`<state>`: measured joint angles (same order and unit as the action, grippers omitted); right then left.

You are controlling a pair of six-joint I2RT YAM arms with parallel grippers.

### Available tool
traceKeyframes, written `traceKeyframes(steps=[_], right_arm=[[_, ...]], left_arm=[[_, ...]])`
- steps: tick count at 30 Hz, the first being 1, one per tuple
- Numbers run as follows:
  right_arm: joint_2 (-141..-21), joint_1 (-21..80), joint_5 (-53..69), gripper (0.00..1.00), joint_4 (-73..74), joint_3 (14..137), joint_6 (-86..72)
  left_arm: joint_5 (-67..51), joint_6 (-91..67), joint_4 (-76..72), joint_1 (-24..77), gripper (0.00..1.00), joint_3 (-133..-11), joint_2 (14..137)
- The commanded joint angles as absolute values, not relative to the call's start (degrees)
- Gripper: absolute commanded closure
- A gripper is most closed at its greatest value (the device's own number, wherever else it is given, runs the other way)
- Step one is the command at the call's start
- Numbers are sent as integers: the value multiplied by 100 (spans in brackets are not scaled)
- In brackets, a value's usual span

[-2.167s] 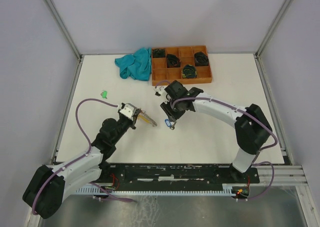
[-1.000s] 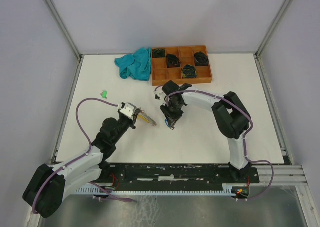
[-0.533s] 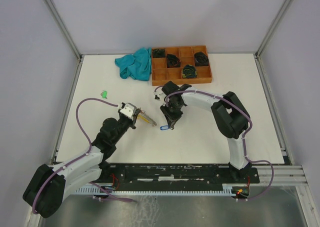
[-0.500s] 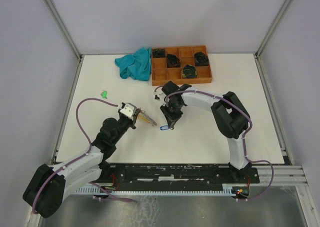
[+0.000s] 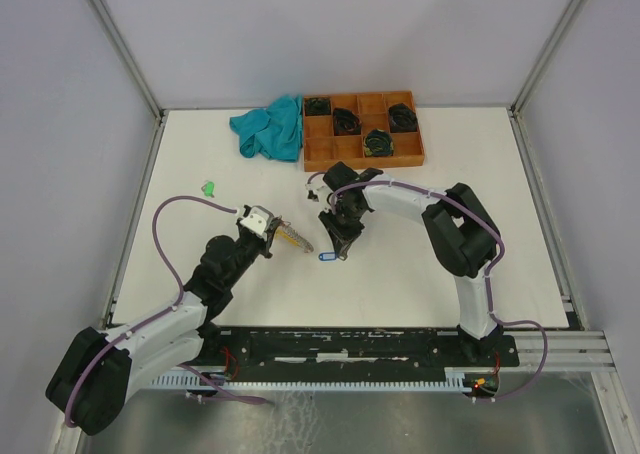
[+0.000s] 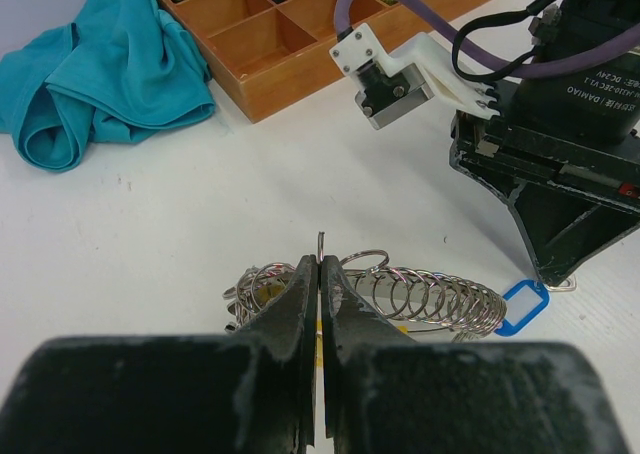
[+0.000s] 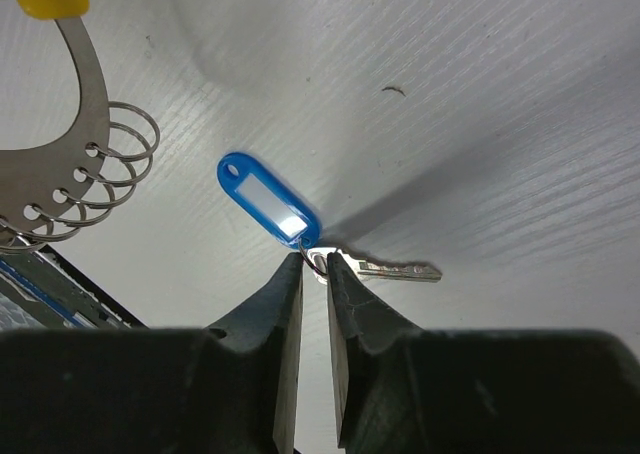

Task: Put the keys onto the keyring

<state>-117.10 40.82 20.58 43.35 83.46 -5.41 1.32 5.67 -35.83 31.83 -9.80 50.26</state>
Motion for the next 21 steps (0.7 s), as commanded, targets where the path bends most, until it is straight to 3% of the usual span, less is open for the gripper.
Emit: traceKeyframes(steps=[1, 21], right_arm=[[-11663, 4161, 2173, 77, 4313, 8610, -340], [-11841, 4438, 1953, 76, 4381, 8685, 168]], left_arm=[[115, 536, -3994, 3150, 97, -1291, 5011], [97, 536, -3984, 3151, 97, -1292, 5018]])
